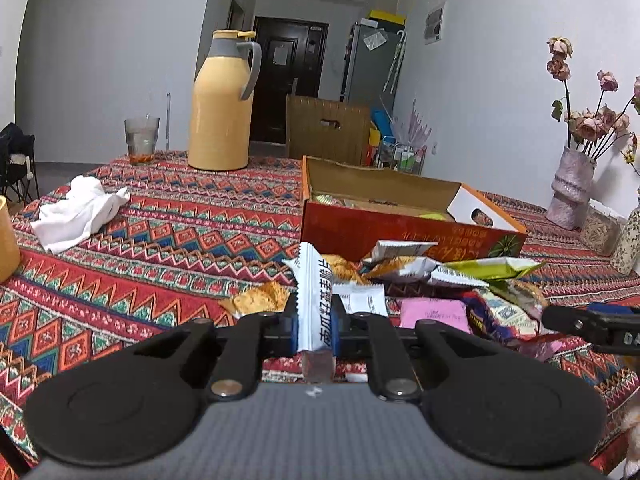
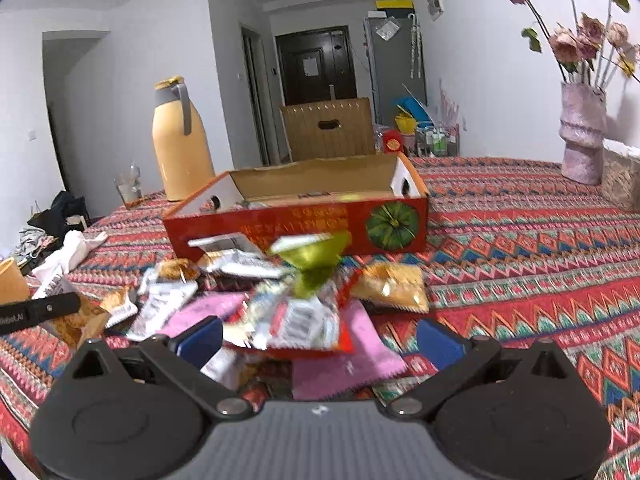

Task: Organize snacks
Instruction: 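Lift the cracker pack with the left gripper while the right grasps a silver wrapped pack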

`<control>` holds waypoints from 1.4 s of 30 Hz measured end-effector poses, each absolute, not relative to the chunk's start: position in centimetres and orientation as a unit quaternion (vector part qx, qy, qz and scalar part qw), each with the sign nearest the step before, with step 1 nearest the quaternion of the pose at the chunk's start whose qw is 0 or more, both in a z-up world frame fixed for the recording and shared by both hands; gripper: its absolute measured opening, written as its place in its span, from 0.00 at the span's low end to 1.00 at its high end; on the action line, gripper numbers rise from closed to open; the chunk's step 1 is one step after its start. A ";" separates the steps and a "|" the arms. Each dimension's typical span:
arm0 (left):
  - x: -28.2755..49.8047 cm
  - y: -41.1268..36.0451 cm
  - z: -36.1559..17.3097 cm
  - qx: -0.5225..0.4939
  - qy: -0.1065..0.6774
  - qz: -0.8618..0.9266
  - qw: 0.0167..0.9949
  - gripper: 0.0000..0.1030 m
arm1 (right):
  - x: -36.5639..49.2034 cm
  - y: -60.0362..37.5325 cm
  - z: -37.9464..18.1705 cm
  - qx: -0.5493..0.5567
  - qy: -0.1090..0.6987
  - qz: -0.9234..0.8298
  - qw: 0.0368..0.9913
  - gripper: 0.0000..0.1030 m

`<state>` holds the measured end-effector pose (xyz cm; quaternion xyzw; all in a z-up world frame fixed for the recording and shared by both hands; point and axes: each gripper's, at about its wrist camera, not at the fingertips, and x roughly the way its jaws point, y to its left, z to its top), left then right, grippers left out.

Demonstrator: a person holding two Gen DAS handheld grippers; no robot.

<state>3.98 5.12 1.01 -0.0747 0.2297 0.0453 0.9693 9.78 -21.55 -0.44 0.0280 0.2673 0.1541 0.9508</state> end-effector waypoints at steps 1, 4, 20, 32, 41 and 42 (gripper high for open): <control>4.1 5.0 1.1 -0.074 0.228 0.045 0.970 0.14 | 10.1 -21.2 -0.2 0.027 0.265 0.158 0.951 1.00; 4.3 4.9 1.3 -0.073 0.227 0.042 0.970 0.14 | 11.6 -20.0 0.1 0.018 0.271 0.159 0.949 1.00; 5.3 4.8 0.7 -0.077 0.231 0.020 0.970 0.14 | 16.6 -15.8 -2.7 -0.038 0.342 0.120 0.931 0.77; 5.4 5.0 0.5 -0.086 0.224 0.006 0.971 0.14 | 13.6 -17.6 -2.3 -0.046 0.316 0.137 0.938 0.50; 5.4 4.1 1.0 -0.082 0.218 -0.002 0.972 0.14 | 10.3 -19.9 -0.4 -0.002 0.263 0.137 0.955 0.49; 5.4 4.0 1.2 -0.080 0.217 -0.003 0.973 0.14 | 10.2 -20.2 -0.1 0.001 0.257 0.137 0.957 0.49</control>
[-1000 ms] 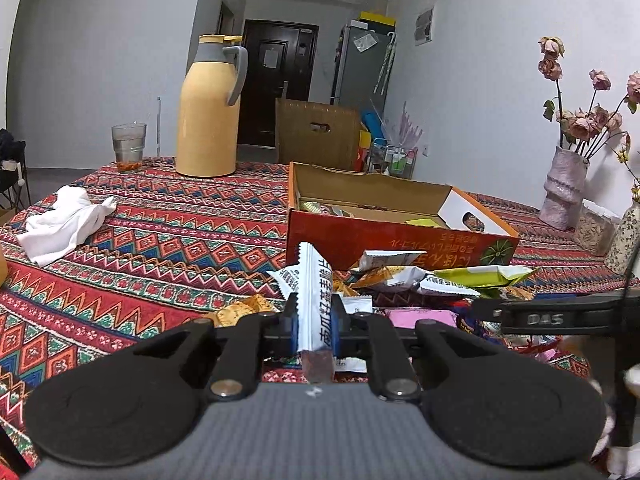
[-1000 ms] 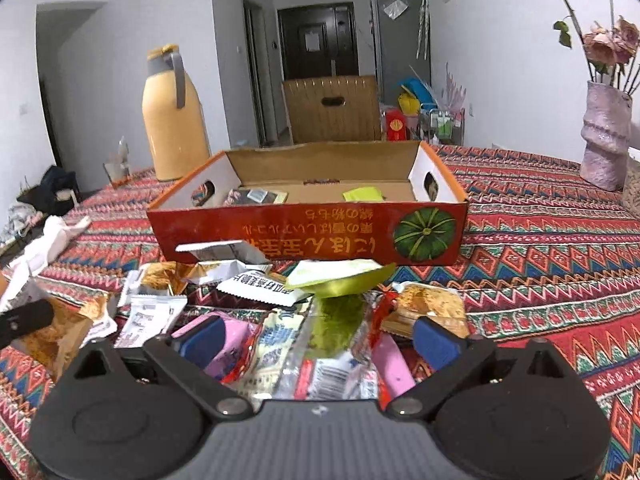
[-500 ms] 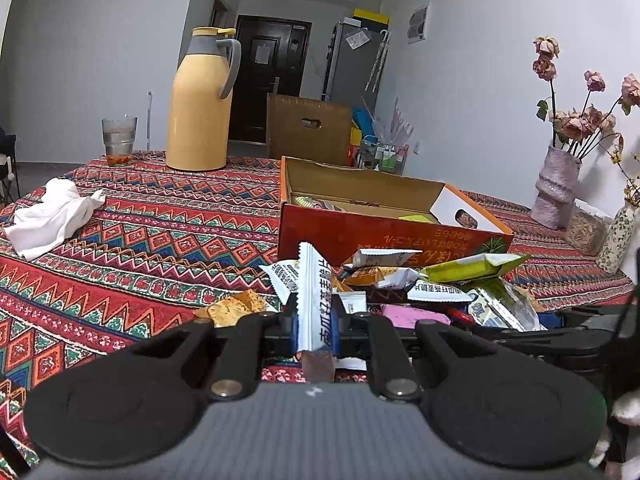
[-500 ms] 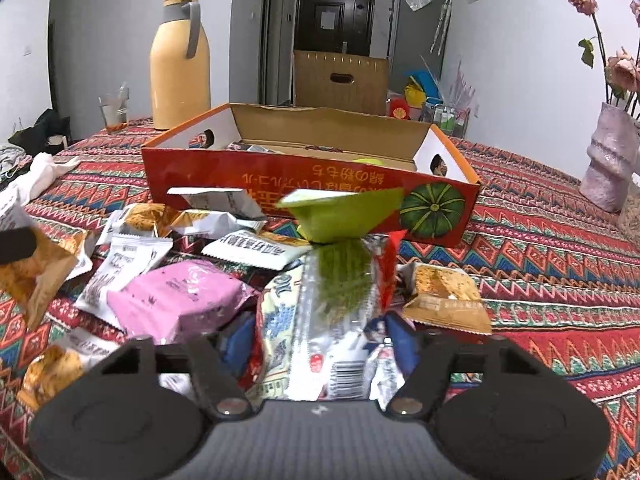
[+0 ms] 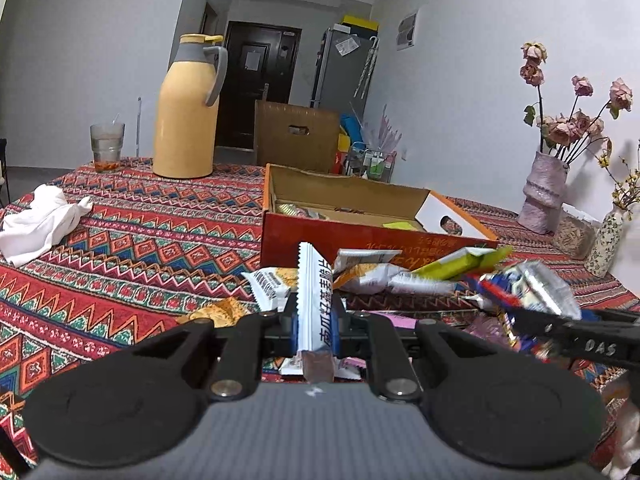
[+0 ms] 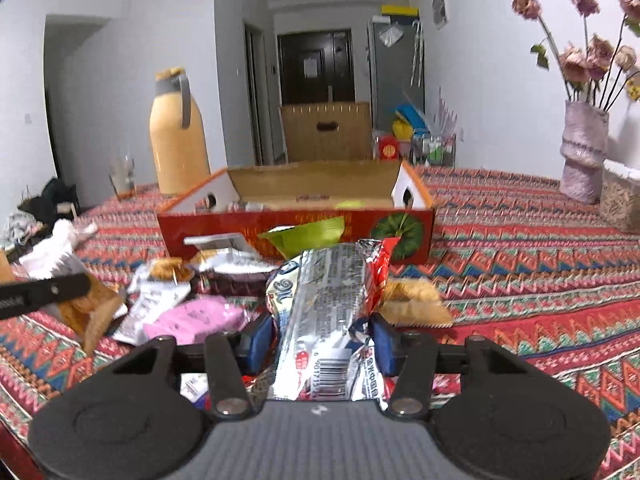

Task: Organize snacks
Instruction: 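Lift the cracker pack with the left gripper while the right grasps a silver wrapped pack, then lower both packs into the orange box and open both grippers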

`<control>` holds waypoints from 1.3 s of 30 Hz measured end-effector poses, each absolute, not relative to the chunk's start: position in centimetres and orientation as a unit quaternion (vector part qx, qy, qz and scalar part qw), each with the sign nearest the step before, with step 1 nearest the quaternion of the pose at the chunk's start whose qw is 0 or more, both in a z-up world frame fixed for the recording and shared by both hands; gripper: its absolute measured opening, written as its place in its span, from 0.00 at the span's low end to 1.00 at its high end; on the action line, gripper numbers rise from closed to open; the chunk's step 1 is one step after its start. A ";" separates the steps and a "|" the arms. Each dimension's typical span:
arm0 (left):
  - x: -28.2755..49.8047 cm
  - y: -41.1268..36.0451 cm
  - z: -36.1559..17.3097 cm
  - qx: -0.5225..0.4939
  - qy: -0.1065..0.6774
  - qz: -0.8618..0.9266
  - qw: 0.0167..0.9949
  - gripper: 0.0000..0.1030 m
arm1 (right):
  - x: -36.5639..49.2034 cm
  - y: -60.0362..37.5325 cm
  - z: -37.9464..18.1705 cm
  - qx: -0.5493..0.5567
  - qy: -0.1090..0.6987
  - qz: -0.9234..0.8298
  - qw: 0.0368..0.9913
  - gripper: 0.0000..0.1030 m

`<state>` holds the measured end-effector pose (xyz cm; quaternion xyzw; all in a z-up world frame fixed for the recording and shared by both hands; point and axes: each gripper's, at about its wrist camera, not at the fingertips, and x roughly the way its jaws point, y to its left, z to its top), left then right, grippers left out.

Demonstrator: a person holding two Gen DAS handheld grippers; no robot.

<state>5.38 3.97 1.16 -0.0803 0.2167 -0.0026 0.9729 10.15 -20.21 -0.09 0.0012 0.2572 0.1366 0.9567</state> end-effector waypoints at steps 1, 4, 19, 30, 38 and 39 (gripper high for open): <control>5.3 3.8 1.3 -0.079 0.215 -0.003 0.973 0.14 | 9.9 -20.5 0.3 0.005 0.250 0.137 0.959 0.49; 5.1 3.4 2.0 -0.075 0.210 -0.006 0.975 0.14 | 9.1 -21.2 1.5 0.013 0.230 0.136 0.964 0.49; 6.1 2.2 6.3 -0.060 0.177 -0.011 0.982 0.14 | 9.2 -22.6 5.2 0.029 0.187 0.137 0.972 0.49; 11.4 1.4 9.0 -0.047 0.167 -0.010 0.985 0.14 | 15.6 -22.4 6.2 0.035 0.191 0.134 0.972 0.49; 16.9 0.7 10.1 -0.033 0.170 -0.007 0.985 0.14 | 22.1 -22.3 6.8 0.040 0.200 0.127 0.971 0.49; 17.7 0.7 10.2 -0.033 0.170 -0.005 0.985 0.14 | 22.8 -22.3 6.8 0.040 0.201 0.126 0.971 0.49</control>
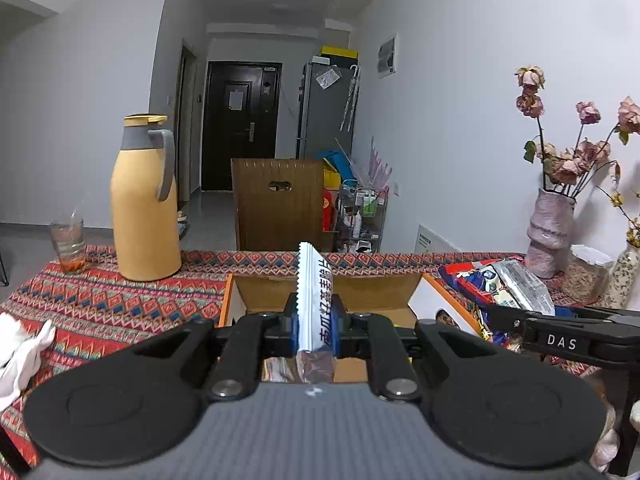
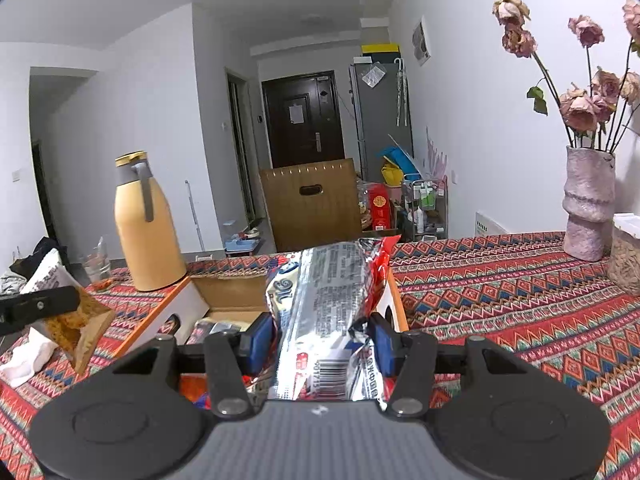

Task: Organize snacks
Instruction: 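Lower both packs into the orange box and open both grippers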

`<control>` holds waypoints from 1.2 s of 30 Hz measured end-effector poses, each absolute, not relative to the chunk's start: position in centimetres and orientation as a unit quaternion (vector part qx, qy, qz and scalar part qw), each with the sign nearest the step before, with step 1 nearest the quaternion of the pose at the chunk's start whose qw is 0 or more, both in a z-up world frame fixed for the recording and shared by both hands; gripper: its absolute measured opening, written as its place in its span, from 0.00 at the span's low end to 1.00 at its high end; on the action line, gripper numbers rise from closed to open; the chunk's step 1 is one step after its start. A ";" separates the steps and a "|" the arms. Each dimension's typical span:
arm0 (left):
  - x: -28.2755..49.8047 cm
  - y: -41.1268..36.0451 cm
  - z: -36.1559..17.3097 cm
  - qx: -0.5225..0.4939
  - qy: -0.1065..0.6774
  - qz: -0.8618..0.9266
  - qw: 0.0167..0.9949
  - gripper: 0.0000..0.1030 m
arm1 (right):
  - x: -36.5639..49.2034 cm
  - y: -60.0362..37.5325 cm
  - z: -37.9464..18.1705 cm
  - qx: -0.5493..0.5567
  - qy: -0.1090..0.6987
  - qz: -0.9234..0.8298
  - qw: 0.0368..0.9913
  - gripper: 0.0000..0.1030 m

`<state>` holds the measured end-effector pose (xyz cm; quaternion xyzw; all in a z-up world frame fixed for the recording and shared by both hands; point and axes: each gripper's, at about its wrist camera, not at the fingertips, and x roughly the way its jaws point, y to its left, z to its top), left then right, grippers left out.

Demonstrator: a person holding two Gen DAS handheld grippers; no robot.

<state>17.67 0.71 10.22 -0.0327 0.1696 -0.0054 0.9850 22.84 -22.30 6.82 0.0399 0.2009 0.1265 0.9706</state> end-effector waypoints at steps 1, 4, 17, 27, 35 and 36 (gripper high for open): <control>18.3 0.9 10.2 -0.033 0.170 -0.004 0.985 0.14 | 23.5 -22.3 6.9 0.039 0.202 0.126 0.970 0.49; 20.5 1.1 10.0 -0.036 0.174 0.001 0.984 0.14 | 25.7 -21.8 6.9 0.033 0.204 0.126 0.970 0.49; 28.2 2.2 5.6 -0.059 0.219 0.020 0.974 0.14 | 33.9 -20.1 2.9 0.036 0.242 0.116 0.963 0.49; 30.4 2.1 2.1 -0.055 0.254 0.023 0.965 0.14 | 35.8 -19.1 -0.3 0.024 0.270 0.124 0.954 0.49; 29.8 2.5 2.2 -0.058 0.242 0.023 0.968 0.60 | 35.7 -18.6 -0.7 0.012 0.278 0.129 0.952 0.66; 29.6 2.5 2.3 -0.058 0.237 0.023 0.969 0.73 | 35.5 -18.7 -0.7 0.013 0.277 0.129 0.952 0.76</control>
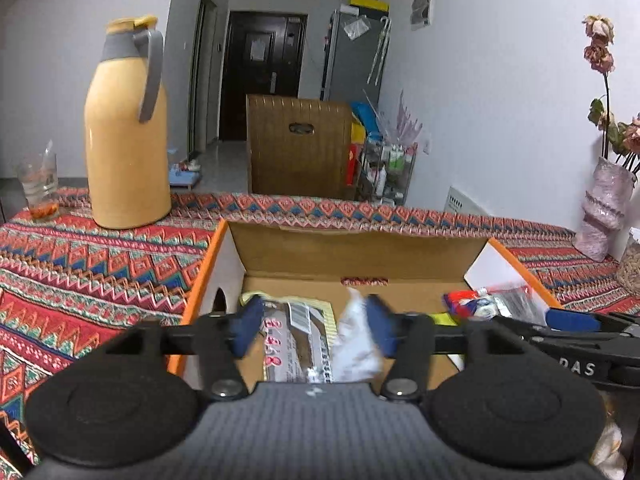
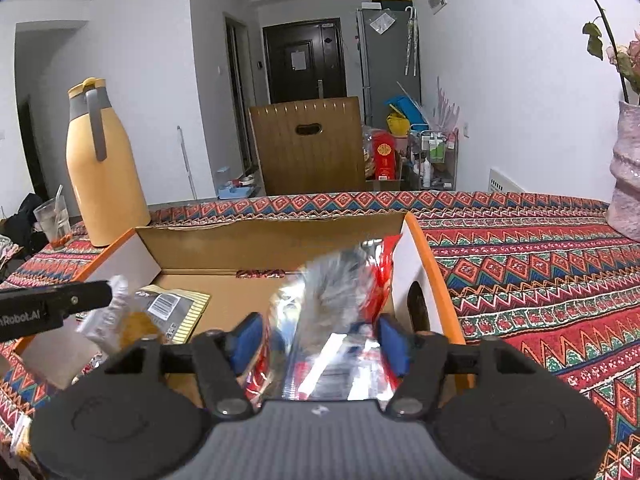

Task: Organize snacks
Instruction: 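Lower both packs into the orange box and open both grippers, then withdraw both tools from the box back toward the snack pile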

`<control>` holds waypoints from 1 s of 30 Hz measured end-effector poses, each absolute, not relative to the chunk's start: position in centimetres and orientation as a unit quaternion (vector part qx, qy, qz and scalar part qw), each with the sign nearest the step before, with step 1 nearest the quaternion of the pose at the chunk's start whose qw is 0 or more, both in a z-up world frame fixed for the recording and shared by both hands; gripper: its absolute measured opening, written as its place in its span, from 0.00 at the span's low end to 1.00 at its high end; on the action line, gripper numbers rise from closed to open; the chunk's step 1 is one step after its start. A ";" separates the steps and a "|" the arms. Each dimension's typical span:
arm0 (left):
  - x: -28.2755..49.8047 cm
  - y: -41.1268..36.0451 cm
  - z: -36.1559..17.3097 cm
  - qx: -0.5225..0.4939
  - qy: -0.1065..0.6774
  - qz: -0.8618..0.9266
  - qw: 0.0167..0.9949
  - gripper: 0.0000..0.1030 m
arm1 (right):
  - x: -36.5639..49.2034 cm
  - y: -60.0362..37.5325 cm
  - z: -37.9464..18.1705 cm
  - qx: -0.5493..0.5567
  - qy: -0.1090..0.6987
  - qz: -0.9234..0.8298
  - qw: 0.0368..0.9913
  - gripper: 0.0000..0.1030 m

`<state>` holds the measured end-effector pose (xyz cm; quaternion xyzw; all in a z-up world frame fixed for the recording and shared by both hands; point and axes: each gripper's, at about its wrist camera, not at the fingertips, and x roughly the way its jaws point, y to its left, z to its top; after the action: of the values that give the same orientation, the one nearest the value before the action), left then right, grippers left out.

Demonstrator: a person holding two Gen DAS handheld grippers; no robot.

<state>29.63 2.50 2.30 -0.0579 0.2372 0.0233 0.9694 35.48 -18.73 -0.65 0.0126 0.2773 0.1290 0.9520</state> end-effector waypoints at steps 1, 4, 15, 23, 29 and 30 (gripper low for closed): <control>29.5 2.5 2.4 -0.058 0.233 0.025 0.970 0.80 | 35.3 -18.9 -0.5 0.014 0.275 0.128 0.953 0.83; 28.8 2.3 2.8 -0.056 0.217 0.034 0.974 1.00 | 35.0 -19.1 -0.3 0.021 0.265 0.121 0.957 1.00; 28.3 2.3 3.3 -0.059 0.212 0.040 0.975 1.00 | 34.1 -20.3 0.5 0.033 0.255 0.112 0.960 1.00; 26.5 2.1 5.6 -0.054 0.192 0.047 0.979 1.00 | 32.4 -20.8 2.7 0.029 0.227 0.105 0.968 1.00; 23.9 2.2 7.8 -0.049 0.172 0.050 0.983 1.00 | 29.4 -20.8 5.0 0.013 0.201 0.109 0.973 1.00; 23.2 2.2 8.1 -0.048 0.169 0.050 0.983 1.00 | 28.8 -20.7 5.2 0.010 0.198 0.111 0.974 1.00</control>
<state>23.18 2.21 8.11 -0.0481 0.1689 0.0501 0.9832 28.82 -20.75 5.21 0.0098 0.1983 0.1106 0.9738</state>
